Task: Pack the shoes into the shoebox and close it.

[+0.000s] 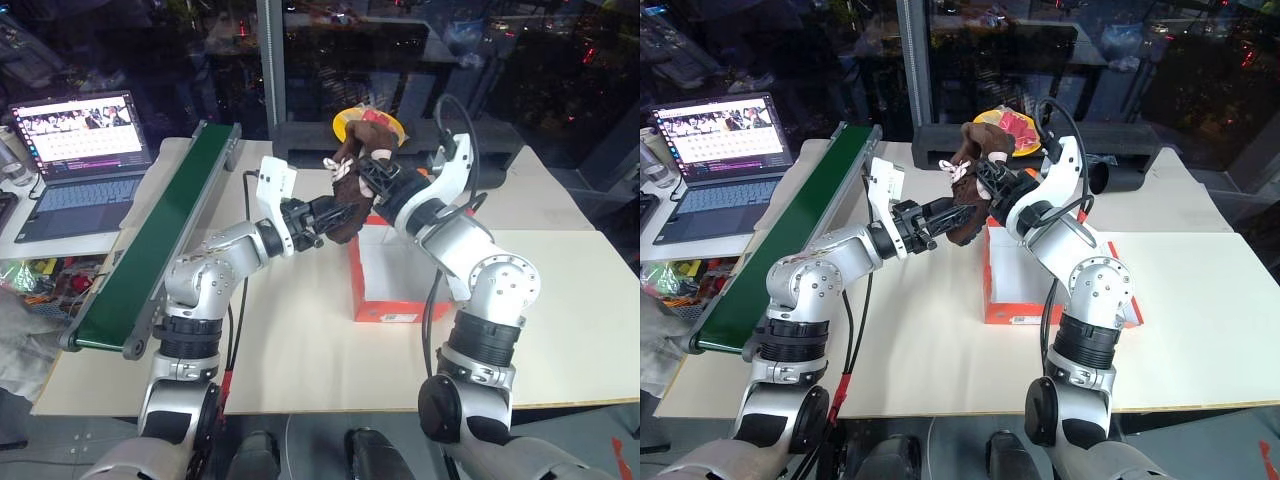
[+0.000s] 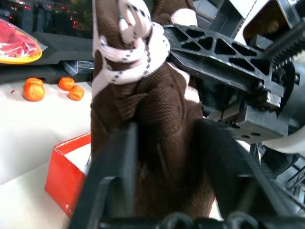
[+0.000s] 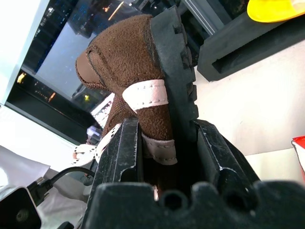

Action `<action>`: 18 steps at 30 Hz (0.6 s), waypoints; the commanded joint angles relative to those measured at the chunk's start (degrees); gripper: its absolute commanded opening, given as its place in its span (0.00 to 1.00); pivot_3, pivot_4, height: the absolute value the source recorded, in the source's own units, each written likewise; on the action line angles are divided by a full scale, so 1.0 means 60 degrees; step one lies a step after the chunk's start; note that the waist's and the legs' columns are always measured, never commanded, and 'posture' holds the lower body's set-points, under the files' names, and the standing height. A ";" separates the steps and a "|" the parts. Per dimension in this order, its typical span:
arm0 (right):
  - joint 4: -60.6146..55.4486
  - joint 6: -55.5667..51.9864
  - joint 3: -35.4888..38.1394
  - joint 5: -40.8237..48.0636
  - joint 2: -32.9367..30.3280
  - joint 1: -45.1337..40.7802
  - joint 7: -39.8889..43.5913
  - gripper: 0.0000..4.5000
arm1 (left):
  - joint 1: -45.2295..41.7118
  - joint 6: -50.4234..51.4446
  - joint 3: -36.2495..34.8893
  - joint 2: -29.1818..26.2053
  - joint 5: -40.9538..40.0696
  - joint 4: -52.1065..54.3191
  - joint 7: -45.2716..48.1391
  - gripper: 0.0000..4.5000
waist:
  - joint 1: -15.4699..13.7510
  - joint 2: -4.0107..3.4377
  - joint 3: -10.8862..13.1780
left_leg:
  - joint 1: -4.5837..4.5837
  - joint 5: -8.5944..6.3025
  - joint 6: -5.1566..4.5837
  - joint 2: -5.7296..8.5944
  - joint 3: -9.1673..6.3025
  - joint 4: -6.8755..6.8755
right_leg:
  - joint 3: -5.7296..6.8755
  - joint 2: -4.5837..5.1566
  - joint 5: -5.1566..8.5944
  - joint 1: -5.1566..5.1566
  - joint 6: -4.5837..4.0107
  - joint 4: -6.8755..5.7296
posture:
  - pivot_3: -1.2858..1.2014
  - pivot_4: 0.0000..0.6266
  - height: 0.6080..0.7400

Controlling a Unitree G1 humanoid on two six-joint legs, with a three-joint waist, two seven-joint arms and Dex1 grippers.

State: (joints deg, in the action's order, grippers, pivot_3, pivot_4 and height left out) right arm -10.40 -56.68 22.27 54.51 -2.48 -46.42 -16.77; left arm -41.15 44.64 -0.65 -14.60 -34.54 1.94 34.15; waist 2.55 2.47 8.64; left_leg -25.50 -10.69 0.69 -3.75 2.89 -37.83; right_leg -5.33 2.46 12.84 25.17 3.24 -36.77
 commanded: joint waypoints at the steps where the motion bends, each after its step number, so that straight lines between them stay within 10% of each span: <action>1: 0.0529 -0.0151 -0.0174 -0.1442 -0.2244 -0.0559 0.0071 0.29 | 0.0816 -0.0805 0.1274 -0.1314 0.1143 0.0479 0.1253 0.49 | -0.0017 -0.0011 0.0007 | 0.0000 0.0000 0.0000 0.0004 0.0003 0.0000 | -0.0002 0.0004 0.0000 0.0000 0.0000 0.0002 | 0.52 0.24 0.84; 8: 0.2864 -0.2175 -0.1672 -0.2412 -0.4416 -0.0803 0.1743 0.29 | 0.1162 -0.1100 0.1914 -0.1700 0.1368 0.0697 0.2158 0.49 | 0.0046 -0.0019 0.0011 | 0.0006 0.0000 -0.0001 0.0002 0.0026 0.0011 | -0.0020 0.0005 0.0004 0.0008 -0.0007 0.0007 | 0.52 0.24 0.84; 18: 0.4277 -0.2213 -0.2844 -0.3849 -0.4378 0.0201 0.3134 0.29 | 0.1233 -0.1240 0.1885 -0.1143 0.1668 0.0540 0.1797 0.49 | -0.0016 -0.0028 0.0017 | 0.0000 -0.0001 -0.0003 0.0007 0.0019 0.0012 | -0.0020 0.0004 0.0009 0.0007 -0.0002 0.0010 | 0.52 0.24 0.84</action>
State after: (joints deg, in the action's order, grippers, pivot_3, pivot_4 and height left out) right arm 14.03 -72.62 5.07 33.52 -28.98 -45.52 0.70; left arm -33.30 37.87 11.39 -21.96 -24.72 3.58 45.34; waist 2.45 2.30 8.74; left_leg -25.49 -10.70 0.68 -3.71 2.99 -37.76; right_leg -5.45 2.48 12.90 25.21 3.23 -36.72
